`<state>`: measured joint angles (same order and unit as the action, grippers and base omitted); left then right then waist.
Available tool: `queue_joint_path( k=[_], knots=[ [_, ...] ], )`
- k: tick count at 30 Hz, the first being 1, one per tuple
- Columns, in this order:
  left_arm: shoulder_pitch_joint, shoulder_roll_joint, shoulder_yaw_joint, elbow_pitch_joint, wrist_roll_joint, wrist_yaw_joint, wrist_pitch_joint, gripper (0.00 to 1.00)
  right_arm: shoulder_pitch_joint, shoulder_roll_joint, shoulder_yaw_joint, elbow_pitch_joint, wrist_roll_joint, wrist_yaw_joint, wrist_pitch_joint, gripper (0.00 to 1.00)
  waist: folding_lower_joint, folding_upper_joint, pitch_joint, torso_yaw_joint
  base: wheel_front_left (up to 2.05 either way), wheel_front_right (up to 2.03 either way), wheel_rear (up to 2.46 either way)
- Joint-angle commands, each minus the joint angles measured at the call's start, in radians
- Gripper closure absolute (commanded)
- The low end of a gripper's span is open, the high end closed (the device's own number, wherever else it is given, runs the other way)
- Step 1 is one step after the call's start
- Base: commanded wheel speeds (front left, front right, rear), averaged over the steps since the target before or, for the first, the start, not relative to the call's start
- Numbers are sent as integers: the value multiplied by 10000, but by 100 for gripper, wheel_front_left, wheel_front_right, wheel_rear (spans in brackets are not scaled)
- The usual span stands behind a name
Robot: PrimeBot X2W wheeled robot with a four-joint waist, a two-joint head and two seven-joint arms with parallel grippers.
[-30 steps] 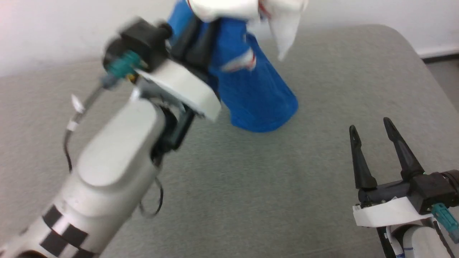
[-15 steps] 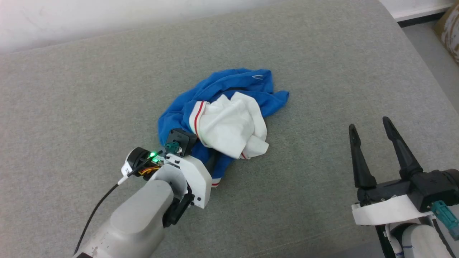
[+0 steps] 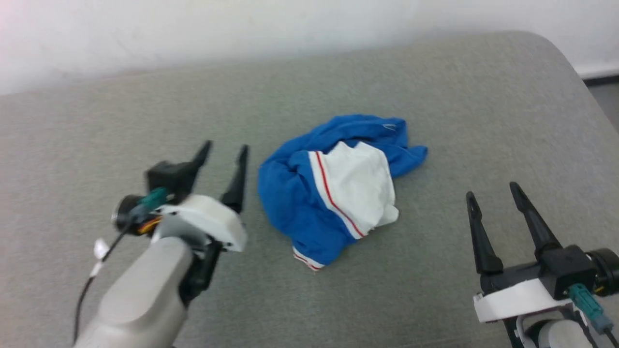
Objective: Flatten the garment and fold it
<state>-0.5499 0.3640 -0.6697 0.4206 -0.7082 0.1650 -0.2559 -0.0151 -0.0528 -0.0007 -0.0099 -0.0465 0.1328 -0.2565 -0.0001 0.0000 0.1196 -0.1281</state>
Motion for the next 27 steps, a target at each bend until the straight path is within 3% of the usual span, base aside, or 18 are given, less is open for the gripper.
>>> queue_joint_path(
  k=[1,6,10,18,27],
  knots=[
    [491,229,477,-660,176,267,-50,0,187,26,-45,26,-104,-21,3,0,1,0,-677,746,0,0,0],
    [1761,506,1491,-2290,940,641,-55,0,369,26,-36,147,-51,-21,25,0,1,0,-856,995,0,0,0],
    [3160,369,2241,-3467,1680,746,-56,0,508,26,15,297,18,-21,22,0,1,0,-983,1147,0,0,0],
    [4824,-382,2636,-4115,3293,149,-57,0,664,26,150,521,235,-21,-15,0,1,0,-1197,1347,0,0,0],
    [5157,-898,2631,-3646,3731,-593,-58,0,592,26,89,406,390,-21,-43,0,1,0,-902,1314,0,0,0]
  ],
)
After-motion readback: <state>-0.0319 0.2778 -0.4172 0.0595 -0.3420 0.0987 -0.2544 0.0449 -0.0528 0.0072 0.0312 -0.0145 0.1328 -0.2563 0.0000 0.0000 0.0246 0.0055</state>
